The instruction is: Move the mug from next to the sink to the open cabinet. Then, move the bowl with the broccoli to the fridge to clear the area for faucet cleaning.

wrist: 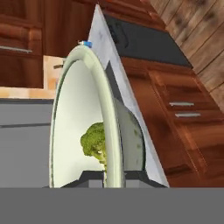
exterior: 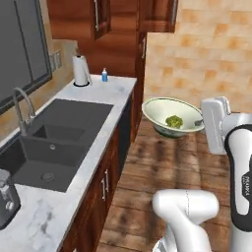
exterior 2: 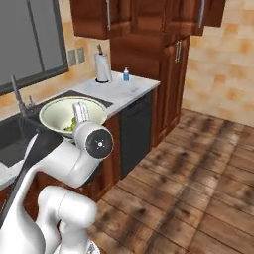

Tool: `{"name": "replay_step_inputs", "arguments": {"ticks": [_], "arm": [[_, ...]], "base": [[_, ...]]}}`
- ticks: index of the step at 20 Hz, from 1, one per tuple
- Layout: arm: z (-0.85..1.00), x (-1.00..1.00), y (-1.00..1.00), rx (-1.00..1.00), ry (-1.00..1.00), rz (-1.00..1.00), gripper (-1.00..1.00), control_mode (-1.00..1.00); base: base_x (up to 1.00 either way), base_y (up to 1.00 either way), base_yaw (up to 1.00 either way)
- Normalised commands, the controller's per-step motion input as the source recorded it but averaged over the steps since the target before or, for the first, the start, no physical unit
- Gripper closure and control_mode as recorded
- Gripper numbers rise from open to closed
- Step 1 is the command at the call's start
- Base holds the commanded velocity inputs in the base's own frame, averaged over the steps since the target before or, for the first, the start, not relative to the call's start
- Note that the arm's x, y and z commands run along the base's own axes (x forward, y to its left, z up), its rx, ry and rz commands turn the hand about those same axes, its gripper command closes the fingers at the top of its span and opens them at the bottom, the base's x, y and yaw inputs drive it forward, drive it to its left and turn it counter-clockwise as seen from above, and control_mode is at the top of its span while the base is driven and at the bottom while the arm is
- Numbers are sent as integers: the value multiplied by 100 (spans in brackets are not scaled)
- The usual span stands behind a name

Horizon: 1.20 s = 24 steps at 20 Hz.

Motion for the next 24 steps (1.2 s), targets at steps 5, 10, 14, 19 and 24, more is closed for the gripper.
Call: {"name": "replay_step_inputs", "arguments": {"ticks": [5,10,14,19,24], "arm": [[0,0,0,0,0,0,100,100],[0,0,0,0,0,0,100,100],[0,0,0,0,0,0,100,100],[0,0,0,0,0,0,100,100],[0,0,0,0,0,0,100,100]], "base": [[0,-4,-100],[0,-23,-95],[0,-31,-87],[0,-40,-90],[0,-49,-88]]}}
